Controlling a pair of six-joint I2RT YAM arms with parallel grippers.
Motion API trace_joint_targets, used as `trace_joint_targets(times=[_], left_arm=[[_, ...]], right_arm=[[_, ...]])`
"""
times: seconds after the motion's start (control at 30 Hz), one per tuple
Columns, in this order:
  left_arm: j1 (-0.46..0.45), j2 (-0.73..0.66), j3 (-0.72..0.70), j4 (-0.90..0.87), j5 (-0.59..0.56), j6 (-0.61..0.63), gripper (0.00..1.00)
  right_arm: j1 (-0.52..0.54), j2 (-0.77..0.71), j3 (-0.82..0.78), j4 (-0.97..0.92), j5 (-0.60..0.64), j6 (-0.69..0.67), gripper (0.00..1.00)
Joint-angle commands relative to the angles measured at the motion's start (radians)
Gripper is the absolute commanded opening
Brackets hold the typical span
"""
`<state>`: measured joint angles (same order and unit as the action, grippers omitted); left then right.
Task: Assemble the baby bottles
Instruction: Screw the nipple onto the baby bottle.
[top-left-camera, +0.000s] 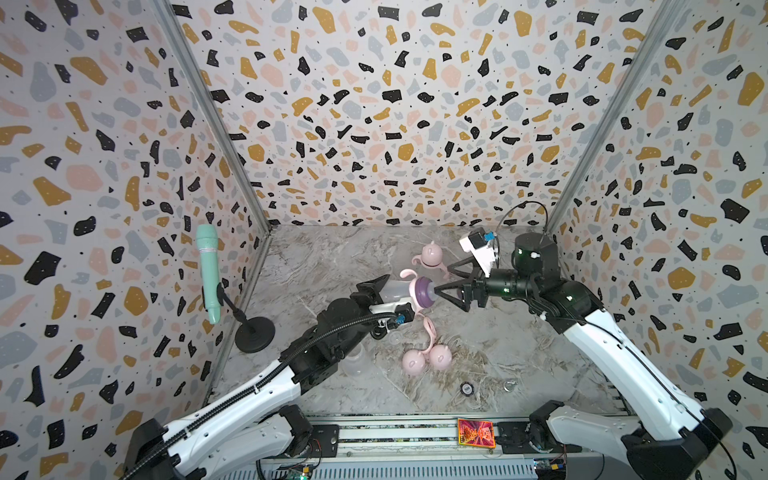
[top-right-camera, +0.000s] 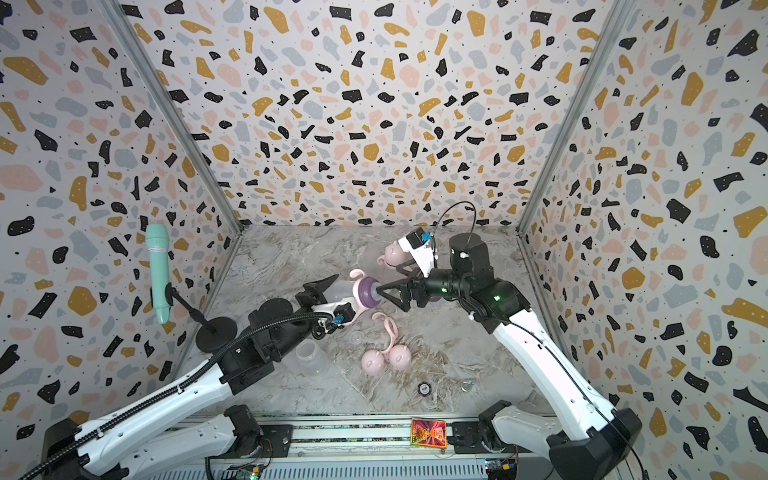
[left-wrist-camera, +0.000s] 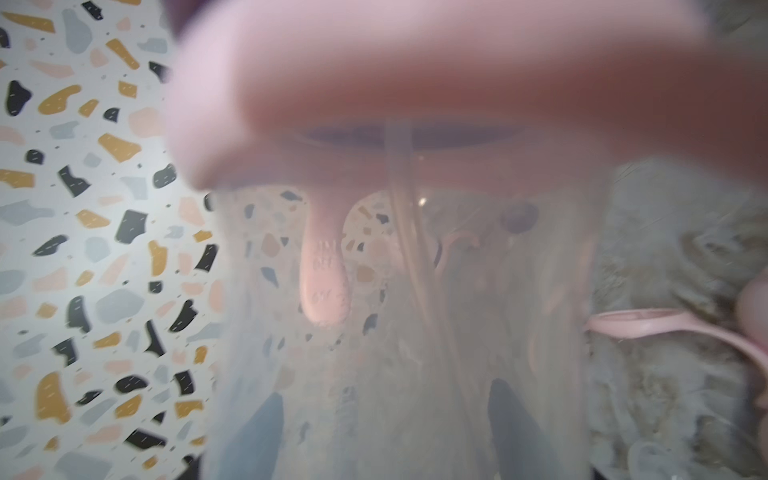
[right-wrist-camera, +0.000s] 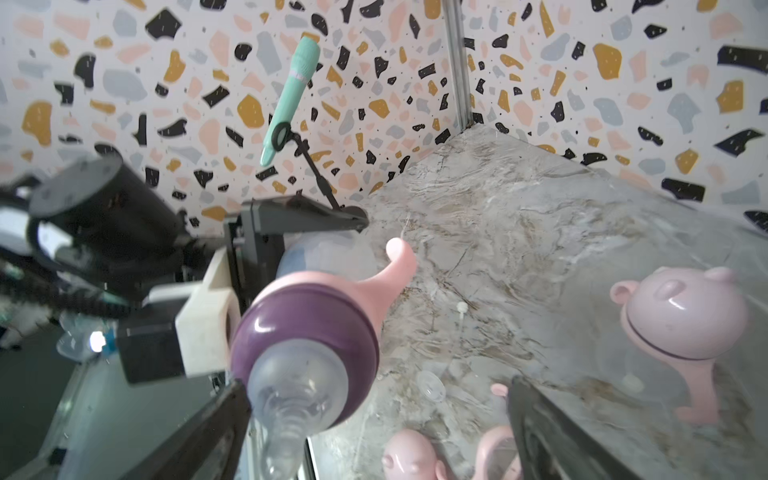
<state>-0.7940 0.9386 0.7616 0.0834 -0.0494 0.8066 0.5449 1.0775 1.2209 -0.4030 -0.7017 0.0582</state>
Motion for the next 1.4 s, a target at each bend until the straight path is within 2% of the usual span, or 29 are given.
trace_joint_targets(times=[0.0, 0.17, 0.37, 0.6, 0.73, 0.93, 1.23, 1.37], left_arm=[[0.045, 0.017, 0.070, -0.101, 0.346, -0.163, 0.00], [0.077, 0.044, 0.118, -0.108, 0.578, -0.228, 0.00], [0.080, 0.094, 0.165, -0.139, 0.806, -0.257, 0.00], [0.081, 0.098, 0.174, -0.142, 0.866, -0.283, 0.00], [0.083, 0.107, 0.180, -0.121, 0.900, -0.293, 0.00], [0.089, 0.137, 0.209, -0.108, 0.956, -0.314, 0.00], [0.091, 0.142, 0.202, -0.096, 0.979, -0.320, 0.00], [0.093, 0.133, 0.194, -0.085, 0.953, -0.331, 0.02]], right_arm=[[0.028, -0.109, -0.081, 0.053, -0.017, -0.196, 1.00], [0.045, -0.162, -0.095, 0.114, -0.148, -0.229, 0.99], [0.066, -0.128, -0.065, 0.122, -0.182, -0.300, 0.99], [0.109, -0.099, -0.049, 0.147, -0.268, -0.313, 0.98], [0.174, -0.089, -0.031, 0.111, -0.239, -0.327, 0.92], [0.200, -0.091, -0.031, 0.087, -0.191, -0.334, 0.85], [0.204, -0.094, -0.041, 0.118, -0.155, -0.314, 0.58], [0.203, -0.100, -0.055, 0.146, -0.143, -0.303, 0.44]])
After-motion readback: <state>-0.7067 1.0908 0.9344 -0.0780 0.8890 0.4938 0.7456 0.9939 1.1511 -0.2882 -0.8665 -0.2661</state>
